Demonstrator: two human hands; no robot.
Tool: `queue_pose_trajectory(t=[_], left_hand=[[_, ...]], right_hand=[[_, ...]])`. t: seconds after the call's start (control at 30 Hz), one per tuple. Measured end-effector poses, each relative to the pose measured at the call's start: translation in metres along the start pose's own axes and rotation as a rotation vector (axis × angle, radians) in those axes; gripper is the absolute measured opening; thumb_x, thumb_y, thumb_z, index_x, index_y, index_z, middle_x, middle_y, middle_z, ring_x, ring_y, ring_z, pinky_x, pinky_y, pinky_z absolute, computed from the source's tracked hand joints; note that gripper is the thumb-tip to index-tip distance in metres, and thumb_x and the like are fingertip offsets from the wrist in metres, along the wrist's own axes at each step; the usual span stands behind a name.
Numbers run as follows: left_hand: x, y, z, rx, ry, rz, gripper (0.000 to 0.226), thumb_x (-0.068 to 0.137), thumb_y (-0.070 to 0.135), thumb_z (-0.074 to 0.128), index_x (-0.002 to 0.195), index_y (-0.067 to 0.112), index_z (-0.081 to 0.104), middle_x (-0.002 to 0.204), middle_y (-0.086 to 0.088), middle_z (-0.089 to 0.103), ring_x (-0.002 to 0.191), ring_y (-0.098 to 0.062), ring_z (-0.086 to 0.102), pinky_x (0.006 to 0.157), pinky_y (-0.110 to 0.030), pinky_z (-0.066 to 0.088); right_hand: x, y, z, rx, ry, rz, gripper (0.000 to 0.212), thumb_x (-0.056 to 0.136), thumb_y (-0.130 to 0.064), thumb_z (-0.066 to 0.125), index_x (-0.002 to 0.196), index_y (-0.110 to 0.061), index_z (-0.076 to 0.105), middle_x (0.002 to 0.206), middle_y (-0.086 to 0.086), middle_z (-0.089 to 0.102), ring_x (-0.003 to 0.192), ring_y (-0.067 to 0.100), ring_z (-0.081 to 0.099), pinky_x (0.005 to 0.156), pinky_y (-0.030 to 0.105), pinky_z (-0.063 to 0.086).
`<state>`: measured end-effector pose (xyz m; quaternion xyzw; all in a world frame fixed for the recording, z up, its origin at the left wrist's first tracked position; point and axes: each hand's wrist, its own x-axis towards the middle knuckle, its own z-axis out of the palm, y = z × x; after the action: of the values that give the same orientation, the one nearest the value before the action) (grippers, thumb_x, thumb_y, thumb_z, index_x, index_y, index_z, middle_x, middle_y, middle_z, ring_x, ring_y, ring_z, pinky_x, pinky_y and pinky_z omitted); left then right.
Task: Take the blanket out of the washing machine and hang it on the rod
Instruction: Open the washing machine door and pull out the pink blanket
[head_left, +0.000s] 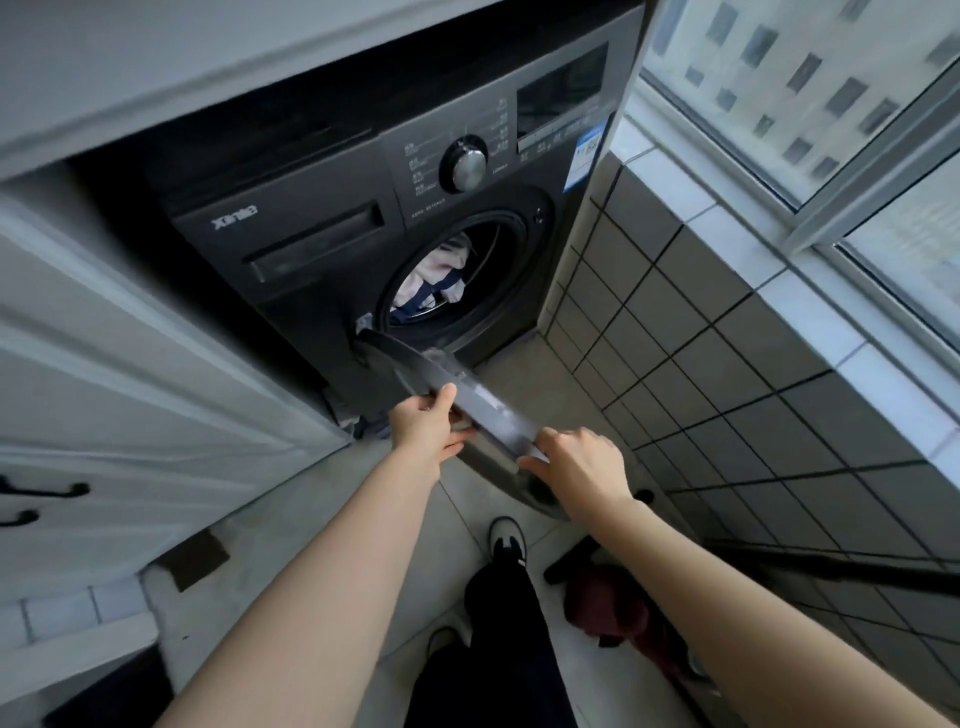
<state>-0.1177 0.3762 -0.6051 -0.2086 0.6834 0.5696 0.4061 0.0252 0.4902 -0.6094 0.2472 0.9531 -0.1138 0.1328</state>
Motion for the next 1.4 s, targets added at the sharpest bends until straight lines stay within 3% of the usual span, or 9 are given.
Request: queue_pose_trajectory(t=[0.13, 0.33, 0.4, 0.5, 0.63, 0.9, 1.07, 1.2, 1.4], left_hand=[[-0.013, -0.018, -0.034, 0.084, 0.103, 0.074, 0.015, 0.09, 0.029, 0.066, 0.086, 0.016, 0.059, 0.09, -0.003, 0.068, 0.068, -0.023, 0.072, 0.059, -0.029, 0.054], [-0.007, -0.038, -0.09, 0.24, 0.203, 0.221, 0.034, 0.065, 0.055, 0.07, 0.074, 0.023, 0.064, 0.086, 0.002, 0.073, 0.076, -0.028, 0.071, 0.079, -0.046, 0.058], [-0.003, -0.044, -0.108, 0.291, 0.239, 0.248, 0.039, 0.058, 0.063, 0.064, 0.071, 0.026, 0.066, 0.081, 0.007, 0.072, 0.075, -0.026, 0.071, 0.077, -0.049, 0.057], [-0.013, -0.047, -0.13, 0.343, 0.289, 0.281, 0.025, 0.068, 0.055, 0.066, 0.067, 0.03, 0.066, 0.074, 0.009, 0.07, 0.076, -0.026, 0.069, 0.075, -0.045, 0.058], [-0.01, -0.065, -0.164, 0.312, 0.262, 0.274, 0.03, 0.054, 0.064, 0.061, 0.067, 0.038, 0.068, 0.072, 0.011, 0.072, 0.077, -0.019, 0.071, 0.079, -0.047, 0.057], [-0.02, -0.077, -0.21, 0.357, 0.297, 0.307, 0.014, 0.067, 0.042, 0.073, 0.07, 0.029, 0.067, 0.078, 0.001, 0.073, 0.079, -0.023, 0.07, 0.079, -0.047, 0.057], [-0.029, -0.073, -0.214, 0.47, 0.368, 0.392, 0.014, 0.083, 0.019, 0.072, 0.096, 0.012, 0.072, 0.089, -0.005, 0.073, 0.087, -0.022, 0.068, 0.086, -0.035, 0.053], [-0.04, -0.067, -0.211, 0.525, 0.393, 0.454, 0.019, 0.087, 0.017, 0.067, 0.105, 0.011, 0.068, 0.097, 0.001, 0.069, 0.085, -0.015, 0.062, 0.082, -0.026, 0.047], [-0.043, -0.047, -0.184, 0.564, 0.412, 0.703, 0.023, 0.088, 0.009, 0.06, 0.11, 0.014, 0.065, 0.106, 0.001, 0.066, 0.093, -0.017, 0.06, 0.084, -0.03, 0.05]], right_hand=[[-0.03, -0.046, 0.013, 0.089, -0.045, 0.035, 0.04, 0.091, -0.051, 0.052, 0.101, -0.013, 0.058, 0.099, 0.01, 0.068, 0.1, 0.031, 0.06, 0.07, 0.033, 0.033], [-0.051, -0.103, 0.032, 0.236, -0.164, 0.066, 0.034, 0.088, -0.048, 0.057, 0.098, -0.015, 0.059, 0.098, 0.009, 0.067, 0.096, 0.033, 0.06, 0.066, 0.032, 0.037], [-0.054, -0.123, 0.038, 0.281, -0.2, 0.084, 0.03, 0.087, -0.043, 0.056, 0.101, -0.017, 0.062, 0.1, 0.009, 0.067, 0.096, 0.034, 0.06, 0.068, 0.033, 0.04], [-0.057, -0.153, 0.046, 0.34, -0.247, 0.086, 0.026, 0.086, -0.039, 0.055, 0.1, -0.017, 0.062, 0.1, 0.011, 0.066, 0.094, 0.035, 0.06, 0.069, 0.034, 0.042], [-0.056, -0.188, 0.053, 0.389, -0.286, 0.043, 0.025, 0.088, -0.04, 0.056, 0.095, -0.016, 0.06, 0.095, 0.01, 0.066, 0.091, 0.035, 0.059, 0.07, 0.036, 0.045], [-0.045, -0.233, 0.068, 0.422, -0.299, -0.028, 0.022, 0.09, -0.035, 0.057, 0.099, -0.015, 0.06, 0.097, 0.013, 0.067, 0.092, 0.036, 0.061, 0.071, 0.038, 0.048], [-0.043, -0.24, 0.069, 0.443, -0.298, -0.042, 0.022, 0.09, -0.034, 0.057, 0.101, -0.016, 0.063, 0.099, 0.011, 0.068, 0.093, 0.034, 0.062, 0.076, 0.041, 0.053], [-0.043, -0.22, 0.065, 0.431, -0.281, -0.023, 0.021, 0.093, -0.031, 0.054, 0.104, -0.015, 0.063, 0.1, 0.01, 0.068, 0.092, 0.032, 0.063, 0.076, 0.04, 0.055], [-0.032, -0.156, 0.048, 0.381, -0.233, 0.066, 0.024, 0.092, -0.031, 0.054, 0.11, -0.016, 0.06, 0.105, 0.011, 0.067, 0.099, 0.033, 0.061, 0.079, 0.039, 0.053]])
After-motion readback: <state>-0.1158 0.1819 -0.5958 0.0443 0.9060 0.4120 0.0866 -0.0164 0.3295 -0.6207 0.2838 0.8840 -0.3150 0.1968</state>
